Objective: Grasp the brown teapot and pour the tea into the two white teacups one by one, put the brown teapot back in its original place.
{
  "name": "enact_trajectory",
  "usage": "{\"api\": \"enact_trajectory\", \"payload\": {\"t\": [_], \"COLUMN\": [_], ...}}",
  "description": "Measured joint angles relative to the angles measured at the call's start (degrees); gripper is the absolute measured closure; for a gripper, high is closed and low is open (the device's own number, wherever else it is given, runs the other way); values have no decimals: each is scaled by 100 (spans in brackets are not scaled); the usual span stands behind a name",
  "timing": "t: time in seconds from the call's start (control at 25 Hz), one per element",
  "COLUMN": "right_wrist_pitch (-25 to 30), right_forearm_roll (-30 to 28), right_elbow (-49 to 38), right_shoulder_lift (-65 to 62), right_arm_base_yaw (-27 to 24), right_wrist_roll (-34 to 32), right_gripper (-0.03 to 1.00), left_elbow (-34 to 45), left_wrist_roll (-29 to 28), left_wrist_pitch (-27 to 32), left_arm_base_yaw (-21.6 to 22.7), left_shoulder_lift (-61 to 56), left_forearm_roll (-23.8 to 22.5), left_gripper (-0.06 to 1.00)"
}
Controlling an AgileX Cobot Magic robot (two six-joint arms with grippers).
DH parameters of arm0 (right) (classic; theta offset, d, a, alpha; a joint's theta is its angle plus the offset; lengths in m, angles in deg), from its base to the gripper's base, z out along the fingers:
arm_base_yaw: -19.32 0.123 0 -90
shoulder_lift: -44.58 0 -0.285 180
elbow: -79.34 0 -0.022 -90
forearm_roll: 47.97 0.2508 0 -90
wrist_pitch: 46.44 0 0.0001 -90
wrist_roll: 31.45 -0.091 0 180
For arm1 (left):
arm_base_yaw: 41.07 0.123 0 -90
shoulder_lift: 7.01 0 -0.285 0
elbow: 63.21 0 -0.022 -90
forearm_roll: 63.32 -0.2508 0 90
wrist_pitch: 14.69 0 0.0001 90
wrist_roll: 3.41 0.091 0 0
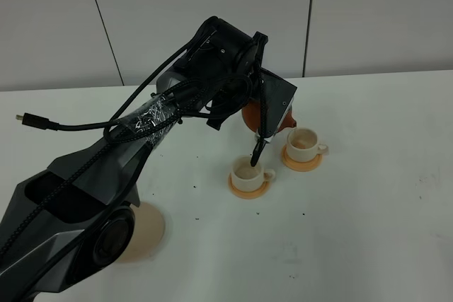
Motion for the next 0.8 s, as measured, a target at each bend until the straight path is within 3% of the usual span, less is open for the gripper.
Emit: {"api": "enact_trajectory", "payload": {"t": [0.8], "right_wrist_pitch": [0], "right_forearm_roll": [0], "right_elbow": [0], "right_shoulder_lift": [0], "right_arm_base_yaw": [0], "right_wrist_roll": [0], "right_gripper": [73], "left_elbow": [0], "left_wrist_roll": [218], "left_wrist_pitch": [29], "left_arm_base_yaw": [-169], "left_shoulder_lift": [-21], "left_forearm_roll": [-472], "left_gripper": [77]}}
